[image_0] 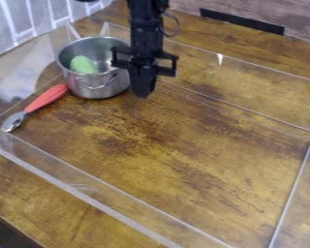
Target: Remove the green object from the silver pot and put it on the table
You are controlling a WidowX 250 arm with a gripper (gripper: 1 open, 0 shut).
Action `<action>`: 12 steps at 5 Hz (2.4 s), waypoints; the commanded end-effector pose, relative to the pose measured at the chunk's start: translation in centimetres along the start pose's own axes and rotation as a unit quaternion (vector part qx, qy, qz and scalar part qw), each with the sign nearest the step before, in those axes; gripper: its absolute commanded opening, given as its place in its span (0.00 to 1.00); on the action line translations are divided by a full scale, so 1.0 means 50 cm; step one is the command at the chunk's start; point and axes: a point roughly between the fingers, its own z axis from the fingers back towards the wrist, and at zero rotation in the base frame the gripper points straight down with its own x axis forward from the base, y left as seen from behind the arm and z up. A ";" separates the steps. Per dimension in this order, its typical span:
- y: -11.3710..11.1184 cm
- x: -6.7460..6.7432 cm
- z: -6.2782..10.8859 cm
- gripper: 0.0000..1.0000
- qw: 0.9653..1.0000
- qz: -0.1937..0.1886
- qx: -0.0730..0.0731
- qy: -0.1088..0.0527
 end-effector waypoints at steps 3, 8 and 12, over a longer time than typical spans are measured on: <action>0.025 -0.065 0.158 0.00 0.994 0.037 -0.032 -0.094; 0.091 -0.075 0.128 1.00 0.995 0.013 -0.058 -0.083; 0.097 -0.029 0.048 1.00 0.997 0.006 -0.052 -0.060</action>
